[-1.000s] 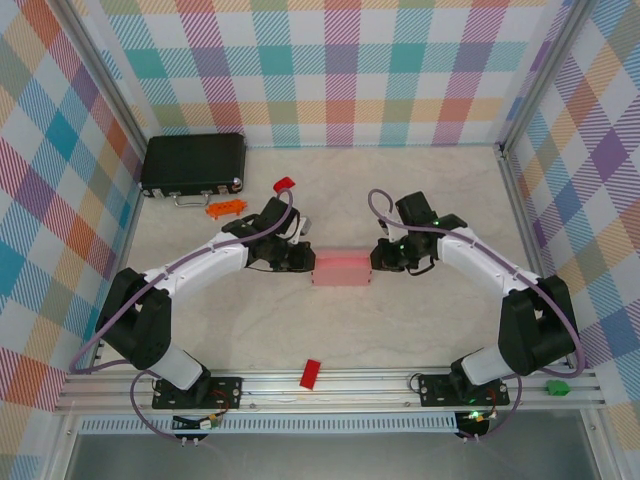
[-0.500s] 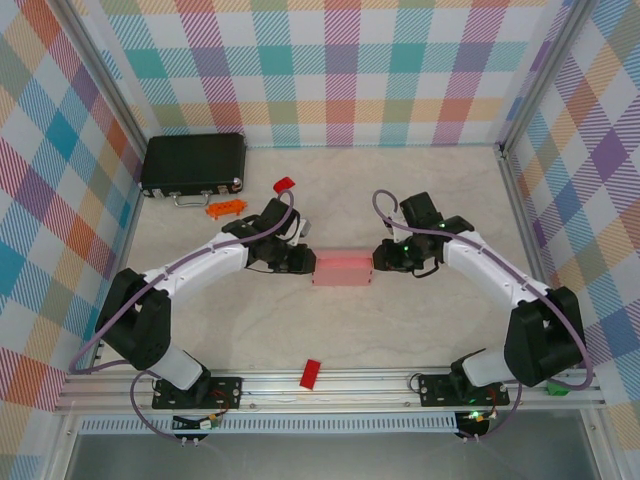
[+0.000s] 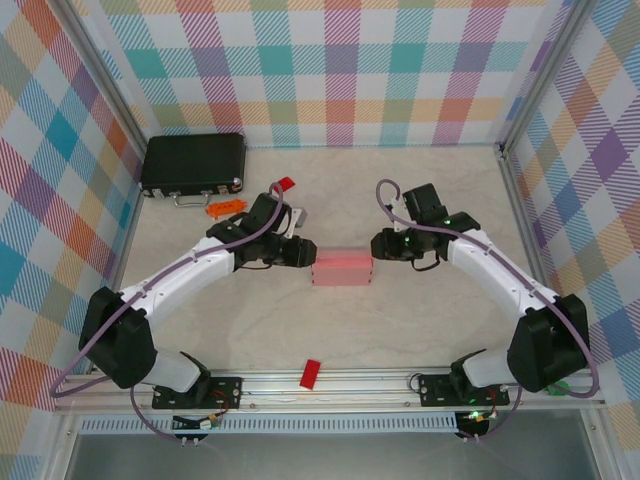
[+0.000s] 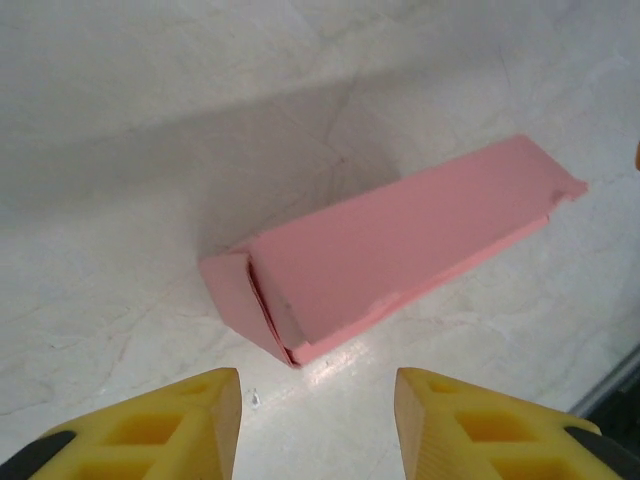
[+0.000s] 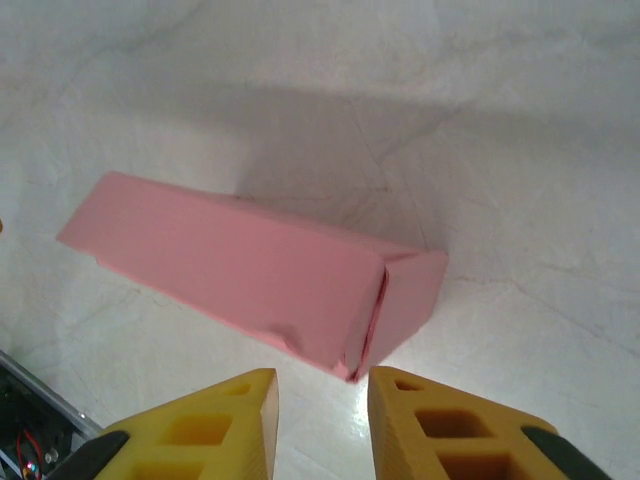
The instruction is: Fold the paper box
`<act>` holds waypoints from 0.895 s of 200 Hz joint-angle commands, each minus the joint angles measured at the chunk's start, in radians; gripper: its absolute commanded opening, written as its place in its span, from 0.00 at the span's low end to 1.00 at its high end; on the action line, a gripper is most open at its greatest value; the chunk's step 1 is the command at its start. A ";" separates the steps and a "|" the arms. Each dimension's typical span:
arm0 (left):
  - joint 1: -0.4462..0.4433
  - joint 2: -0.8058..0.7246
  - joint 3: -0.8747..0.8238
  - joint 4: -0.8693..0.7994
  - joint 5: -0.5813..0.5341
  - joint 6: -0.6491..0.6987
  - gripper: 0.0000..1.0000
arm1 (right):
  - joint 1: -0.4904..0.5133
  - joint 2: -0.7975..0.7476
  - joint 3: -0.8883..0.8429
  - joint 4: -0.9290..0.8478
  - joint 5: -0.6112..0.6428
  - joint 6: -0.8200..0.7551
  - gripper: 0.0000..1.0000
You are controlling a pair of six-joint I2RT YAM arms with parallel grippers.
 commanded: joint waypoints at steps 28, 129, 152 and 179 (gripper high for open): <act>-0.006 0.116 0.096 -0.001 -0.041 -0.065 0.47 | 0.005 0.077 0.035 0.028 0.008 0.029 0.32; -0.008 0.139 0.001 0.033 0.044 -0.092 0.44 | 0.005 0.113 -0.049 0.034 -0.061 0.020 0.32; -0.009 0.114 -0.037 0.067 0.066 -0.090 0.43 | 0.005 0.101 -0.081 0.037 -0.064 0.021 0.32; -0.012 0.095 -0.077 0.103 0.083 -0.076 0.43 | 0.007 0.088 -0.122 0.054 -0.064 0.021 0.32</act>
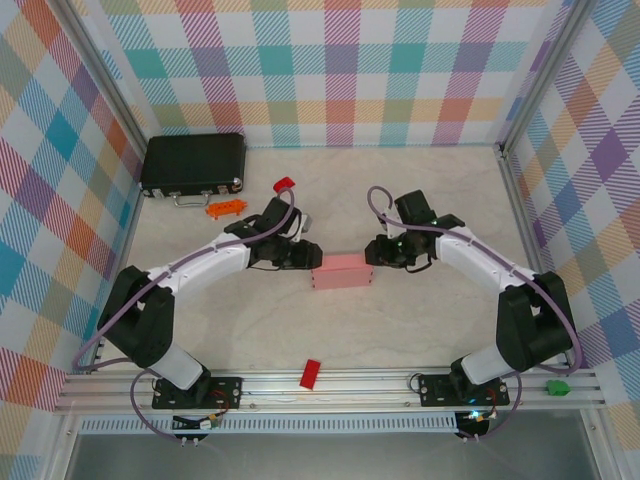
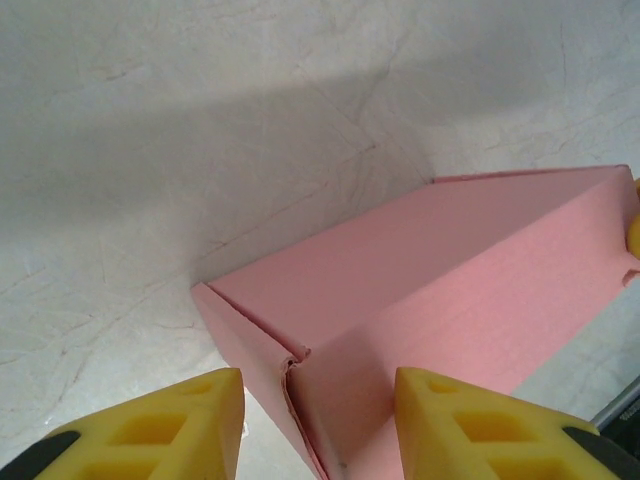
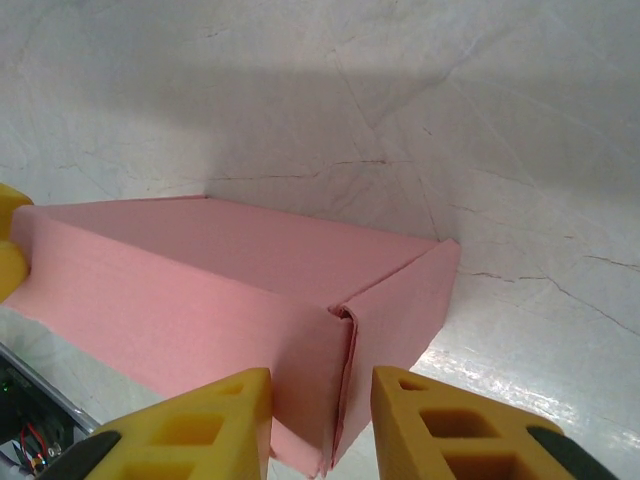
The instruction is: Fold the paper box
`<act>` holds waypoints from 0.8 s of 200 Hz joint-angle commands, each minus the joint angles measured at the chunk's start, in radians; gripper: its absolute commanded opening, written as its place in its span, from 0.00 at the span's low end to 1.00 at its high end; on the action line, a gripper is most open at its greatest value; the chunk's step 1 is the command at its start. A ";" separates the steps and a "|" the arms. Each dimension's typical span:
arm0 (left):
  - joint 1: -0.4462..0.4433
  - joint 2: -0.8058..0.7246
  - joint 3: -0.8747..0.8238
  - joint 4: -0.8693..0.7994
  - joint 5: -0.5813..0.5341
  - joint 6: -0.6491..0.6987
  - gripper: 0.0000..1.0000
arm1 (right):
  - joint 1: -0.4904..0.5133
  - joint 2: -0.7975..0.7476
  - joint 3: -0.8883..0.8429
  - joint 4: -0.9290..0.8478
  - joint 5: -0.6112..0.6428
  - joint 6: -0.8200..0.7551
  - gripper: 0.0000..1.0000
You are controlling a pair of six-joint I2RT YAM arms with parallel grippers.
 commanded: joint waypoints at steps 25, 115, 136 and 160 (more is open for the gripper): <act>-0.017 -0.053 -0.086 0.055 0.031 0.027 0.43 | 0.007 -0.017 -0.090 0.007 -0.008 0.014 0.31; -0.084 -0.147 -0.195 0.134 0.026 0.092 0.34 | 0.032 -0.112 -0.201 0.042 -0.028 0.021 0.30; -0.115 -0.161 -0.221 0.150 -0.003 0.100 0.36 | 0.042 -0.140 -0.227 0.041 -0.013 0.035 0.30; -0.159 -0.184 -0.258 0.162 -0.047 0.106 0.41 | 0.052 -0.168 -0.258 0.039 -0.005 0.053 0.30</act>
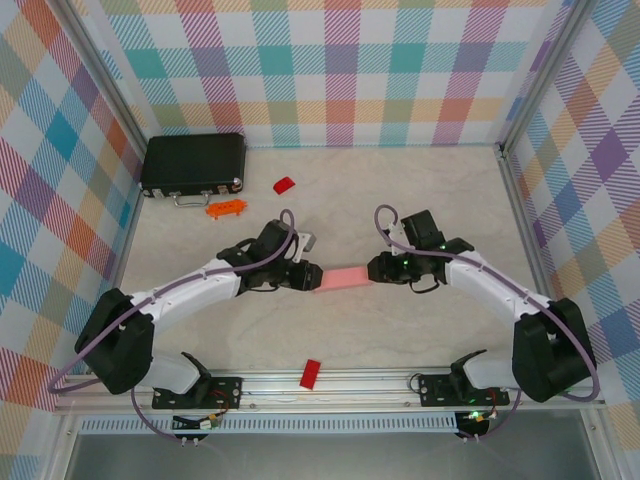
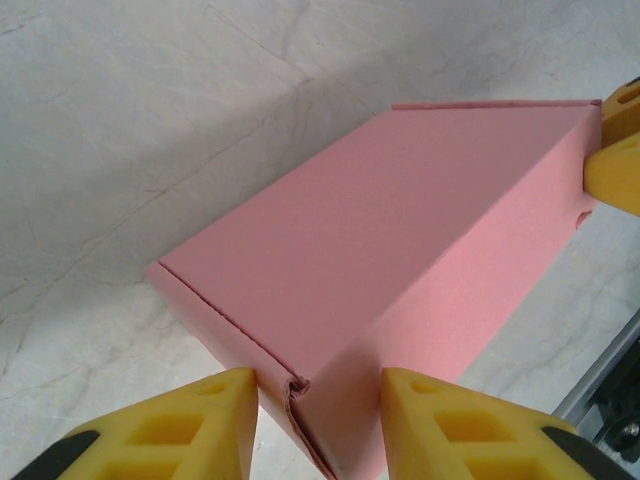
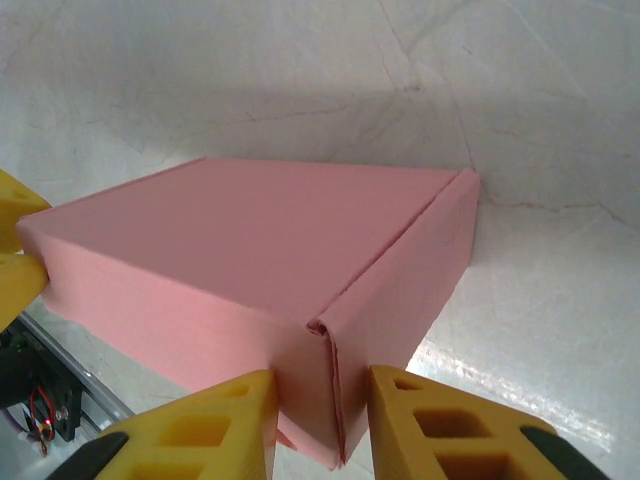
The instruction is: Fold the paper box
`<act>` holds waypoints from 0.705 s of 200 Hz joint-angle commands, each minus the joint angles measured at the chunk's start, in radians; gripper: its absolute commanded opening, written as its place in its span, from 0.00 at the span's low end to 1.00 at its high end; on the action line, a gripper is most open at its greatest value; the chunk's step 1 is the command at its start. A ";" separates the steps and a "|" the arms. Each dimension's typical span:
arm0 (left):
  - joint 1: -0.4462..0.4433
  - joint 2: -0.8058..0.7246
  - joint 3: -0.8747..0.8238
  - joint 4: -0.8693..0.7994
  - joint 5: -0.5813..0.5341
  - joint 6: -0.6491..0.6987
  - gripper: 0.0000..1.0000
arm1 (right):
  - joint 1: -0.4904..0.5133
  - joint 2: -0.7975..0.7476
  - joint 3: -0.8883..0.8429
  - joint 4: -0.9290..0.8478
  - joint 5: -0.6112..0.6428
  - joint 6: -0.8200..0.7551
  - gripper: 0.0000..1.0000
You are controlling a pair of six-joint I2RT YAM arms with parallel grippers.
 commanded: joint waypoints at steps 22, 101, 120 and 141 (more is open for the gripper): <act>-0.084 -0.022 -0.096 0.085 -0.037 0.030 0.45 | 0.030 -0.008 -0.089 -0.049 0.042 0.045 0.29; -0.107 0.082 -0.160 0.203 -0.171 -0.019 0.51 | 0.041 0.073 -0.113 0.057 0.094 0.098 0.29; -0.108 0.096 -0.153 0.215 -0.217 -0.033 0.54 | 0.041 0.093 -0.095 0.068 0.149 0.119 0.28; -0.107 0.094 -0.126 0.198 -0.266 -0.036 0.59 | 0.041 0.095 -0.072 0.076 0.208 0.143 0.28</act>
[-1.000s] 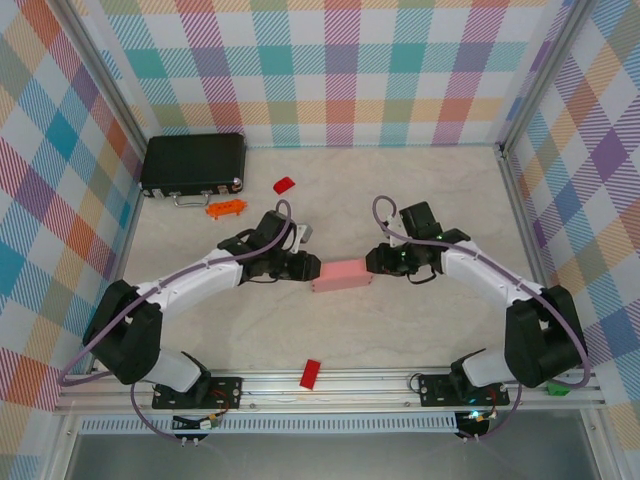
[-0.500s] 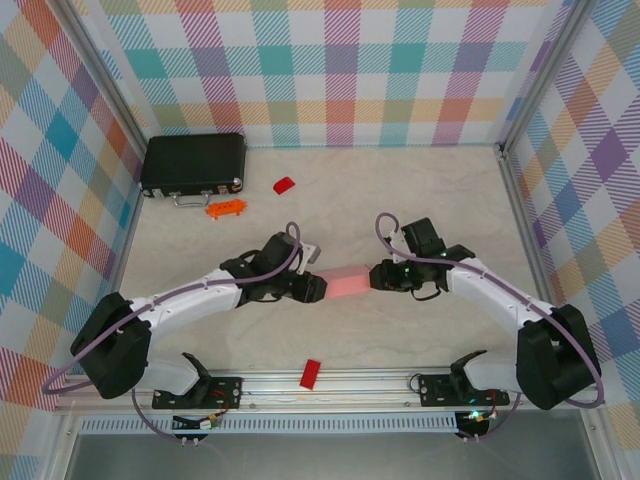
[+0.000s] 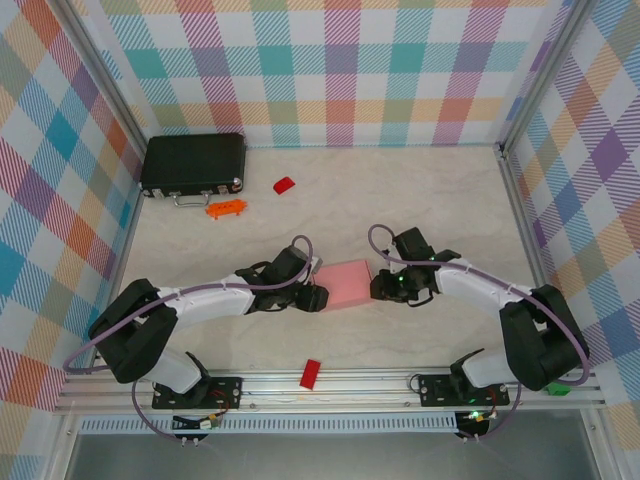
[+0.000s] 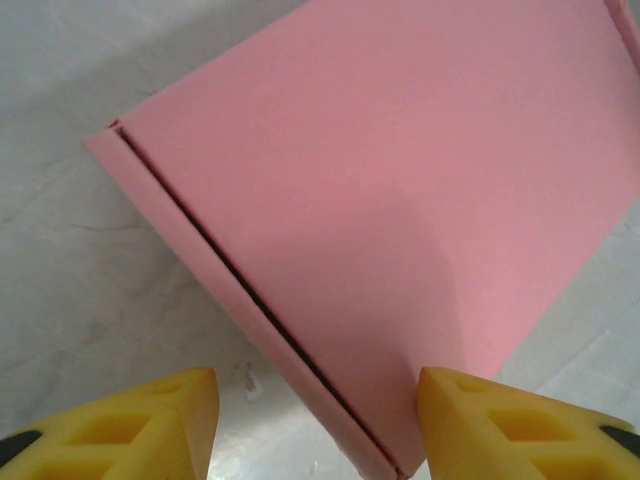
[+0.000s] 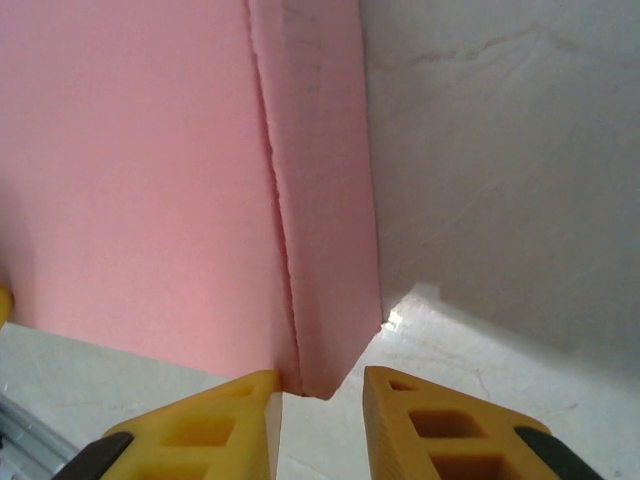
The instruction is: Fold the paper box
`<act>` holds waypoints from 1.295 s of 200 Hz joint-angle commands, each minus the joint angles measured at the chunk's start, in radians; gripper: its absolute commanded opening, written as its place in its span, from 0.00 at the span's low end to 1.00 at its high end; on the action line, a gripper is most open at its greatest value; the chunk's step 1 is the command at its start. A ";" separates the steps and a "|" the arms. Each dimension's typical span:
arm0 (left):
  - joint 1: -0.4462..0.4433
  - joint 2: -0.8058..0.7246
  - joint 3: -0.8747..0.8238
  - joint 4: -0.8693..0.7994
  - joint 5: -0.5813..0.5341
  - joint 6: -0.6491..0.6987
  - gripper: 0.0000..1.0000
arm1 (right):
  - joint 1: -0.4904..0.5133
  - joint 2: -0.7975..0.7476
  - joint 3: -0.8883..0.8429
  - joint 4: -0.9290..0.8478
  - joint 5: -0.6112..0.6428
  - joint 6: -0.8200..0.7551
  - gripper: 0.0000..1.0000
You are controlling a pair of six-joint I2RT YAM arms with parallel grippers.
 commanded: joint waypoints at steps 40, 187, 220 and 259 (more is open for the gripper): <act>0.020 -0.048 0.073 -0.027 -0.211 -0.008 0.75 | 0.005 -0.006 0.089 0.003 0.205 0.037 0.33; 0.538 0.054 0.161 -0.058 -0.706 0.257 0.93 | -0.365 0.072 0.199 0.054 0.621 -0.119 0.47; 0.616 0.087 0.124 0.040 -0.693 0.307 1.00 | -0.490 0.077 0.145 0.182 0.487 -0.158 0.53; 0.675 0.102 0.038 0.224 -0.524 0.419 1.00 | -0.559 0.080 0.064 0.394 0.327 -0.254 0.56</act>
